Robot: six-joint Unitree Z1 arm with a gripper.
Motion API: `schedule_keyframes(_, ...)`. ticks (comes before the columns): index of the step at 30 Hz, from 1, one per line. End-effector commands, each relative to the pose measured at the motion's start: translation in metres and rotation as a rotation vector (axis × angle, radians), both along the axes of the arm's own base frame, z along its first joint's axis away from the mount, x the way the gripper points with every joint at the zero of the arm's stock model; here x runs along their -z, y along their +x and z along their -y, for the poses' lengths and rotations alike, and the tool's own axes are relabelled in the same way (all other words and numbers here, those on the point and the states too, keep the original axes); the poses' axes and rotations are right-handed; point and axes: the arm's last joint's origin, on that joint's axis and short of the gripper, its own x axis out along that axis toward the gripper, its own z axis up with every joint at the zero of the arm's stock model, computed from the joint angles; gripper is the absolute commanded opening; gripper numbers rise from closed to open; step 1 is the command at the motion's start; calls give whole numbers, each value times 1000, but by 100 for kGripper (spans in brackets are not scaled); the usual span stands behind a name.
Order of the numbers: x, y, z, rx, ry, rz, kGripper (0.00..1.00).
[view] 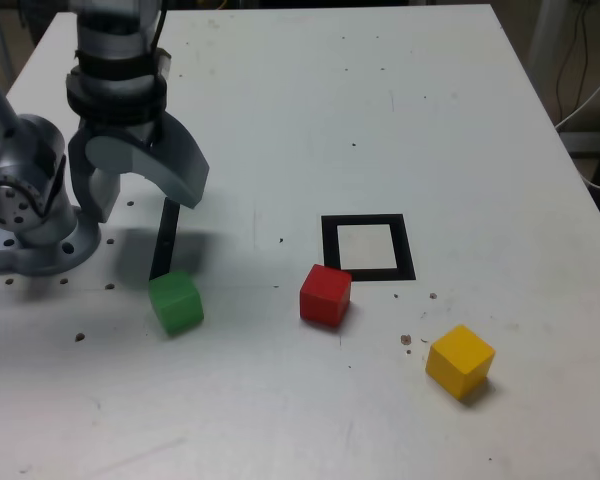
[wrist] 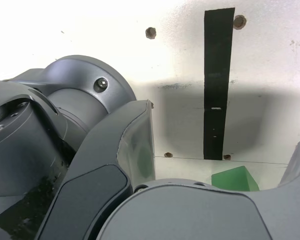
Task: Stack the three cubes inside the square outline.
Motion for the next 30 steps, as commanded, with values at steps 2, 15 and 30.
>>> schedule_keyframes(2,0,1,0,-3,-1,6,99)
schedule_keyframes(15,-24,33,14,44,-2,79,99)
schedule_keyframes(30,-64,110,62,133,45,123,99)
